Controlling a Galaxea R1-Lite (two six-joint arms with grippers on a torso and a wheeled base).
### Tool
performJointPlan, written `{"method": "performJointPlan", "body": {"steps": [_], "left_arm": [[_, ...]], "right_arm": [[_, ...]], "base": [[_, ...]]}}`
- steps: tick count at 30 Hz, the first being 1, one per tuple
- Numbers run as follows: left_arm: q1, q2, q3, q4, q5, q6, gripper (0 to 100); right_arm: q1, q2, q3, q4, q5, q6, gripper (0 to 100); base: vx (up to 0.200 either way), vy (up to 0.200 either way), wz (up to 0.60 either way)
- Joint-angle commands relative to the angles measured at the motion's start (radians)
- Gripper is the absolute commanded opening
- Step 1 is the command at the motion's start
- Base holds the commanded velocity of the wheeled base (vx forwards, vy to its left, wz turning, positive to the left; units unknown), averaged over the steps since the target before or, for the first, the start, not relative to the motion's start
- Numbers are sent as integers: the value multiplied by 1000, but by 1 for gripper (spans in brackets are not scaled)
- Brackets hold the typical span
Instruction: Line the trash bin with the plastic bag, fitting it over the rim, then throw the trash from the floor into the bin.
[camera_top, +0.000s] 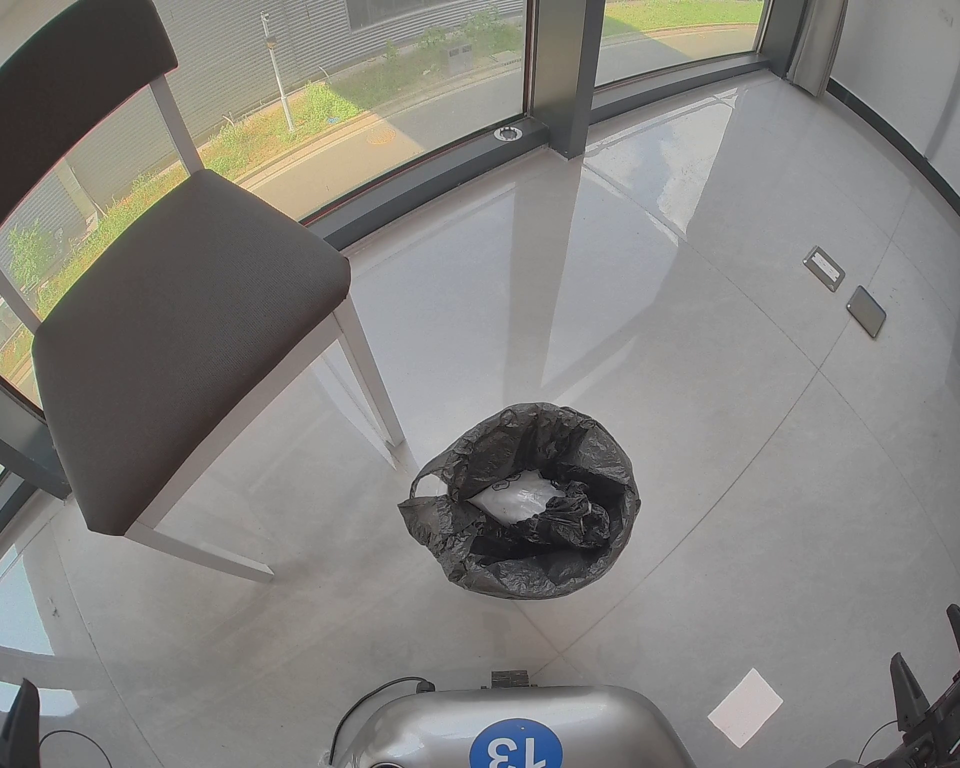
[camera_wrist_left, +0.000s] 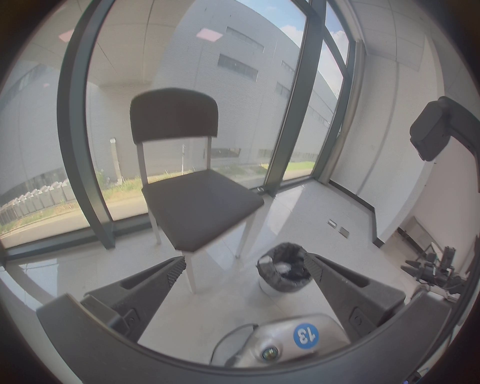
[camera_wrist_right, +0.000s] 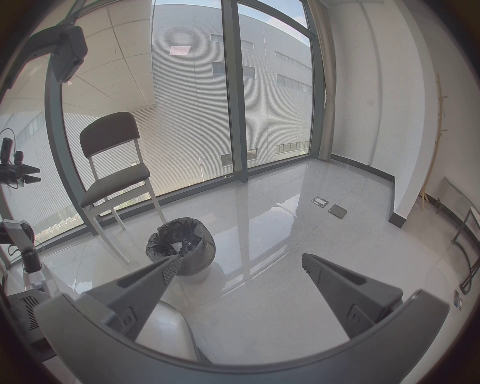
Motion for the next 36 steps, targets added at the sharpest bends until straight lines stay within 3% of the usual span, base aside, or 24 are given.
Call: {"method": "performJointPlan", "body": {"steps": [1,6,7,10,15,26,28,32,36], "left_arm": [[-170,-18,-38,156,30,-3,100],[-164,-21,42,89,119,0,100],[-162,-21,154,-82,131,8,100],[-161,-22,323,-313,129,37,100],[-161,-22,573,-546,137,207,100],[-154,-16,570,-497,145,227,100],[-141,-2,570,-497,159,207,100],[-39,21,571,-502,189,164,100],[-32,13,579,-519,212,175,100]], "right_arm": [[0,-13,25,0,-7,-6,100],[0,-13,25,0,-7,-6,100],[0,-13,25,0,-7,-6,100],[0,-13,25,0,-7,-6,100],[0,-13,25,0,-5,-6,100],[0,-13,25,0,-13,-3,100],[0,-13,25,0,-15,-4,100],[0,-13,25,0,-15,-4,100],[0,-13,25,0,-22,-1,100]], "base": [[0,0,0],[0,0,0],[0,0,0],[0,0,0],[0,0,0],[0,0,0],[0,0,0],[0,0,0],[0,0,0]]}}
